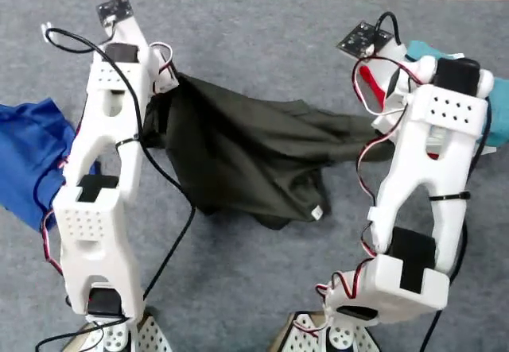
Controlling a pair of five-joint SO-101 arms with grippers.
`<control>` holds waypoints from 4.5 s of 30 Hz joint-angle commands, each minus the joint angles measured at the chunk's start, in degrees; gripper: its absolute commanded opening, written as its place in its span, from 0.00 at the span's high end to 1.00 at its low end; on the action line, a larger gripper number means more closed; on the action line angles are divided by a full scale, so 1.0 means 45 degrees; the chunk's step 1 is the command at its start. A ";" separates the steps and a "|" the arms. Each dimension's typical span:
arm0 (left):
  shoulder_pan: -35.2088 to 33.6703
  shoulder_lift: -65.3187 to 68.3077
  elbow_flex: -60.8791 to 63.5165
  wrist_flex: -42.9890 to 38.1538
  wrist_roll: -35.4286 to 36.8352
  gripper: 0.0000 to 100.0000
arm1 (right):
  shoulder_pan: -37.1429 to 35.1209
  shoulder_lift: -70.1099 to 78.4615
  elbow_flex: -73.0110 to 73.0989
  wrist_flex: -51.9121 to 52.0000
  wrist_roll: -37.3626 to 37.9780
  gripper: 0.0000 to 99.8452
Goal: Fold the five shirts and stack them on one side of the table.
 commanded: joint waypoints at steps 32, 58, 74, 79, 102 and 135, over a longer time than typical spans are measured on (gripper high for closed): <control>0.7053 -1.0598 1.4711 -0.2247 -0.5216 0.83 | -0.2120 0.7336 -0.5910 -0.5548 -0.6955 1.00; 0.1993 -0.7980 1.6332 -1.0159 -0.2891 0.98 | -0.1475 0.8723 -0.6496 -0.6232 -0.7424 1.00; -0.0801 -0.7863 1.3929 -0.9436 -0.2794 0.98 | -0.1866 0.8723 -0.6261 -0.5822 -0.6662 1.00; -0.0606 -0.7883 1.2386 -0.6330 -0.1700 0.85 | -0.1983 0.8723 -0.6261 -0.5802 -0.6662 1.00; 0.3849 -1.0755 1.4691 -0.1270 -0.0625 0.79 | -0.2002 0.8742 -0.6261 -0.5841 -0.6662 1.00; 0.3614 -1.0012 1.8872 -1.0374 0.0996 0.86 | -0.2335 0.9192 -0.6398 -0.5880 -0.6662 1.00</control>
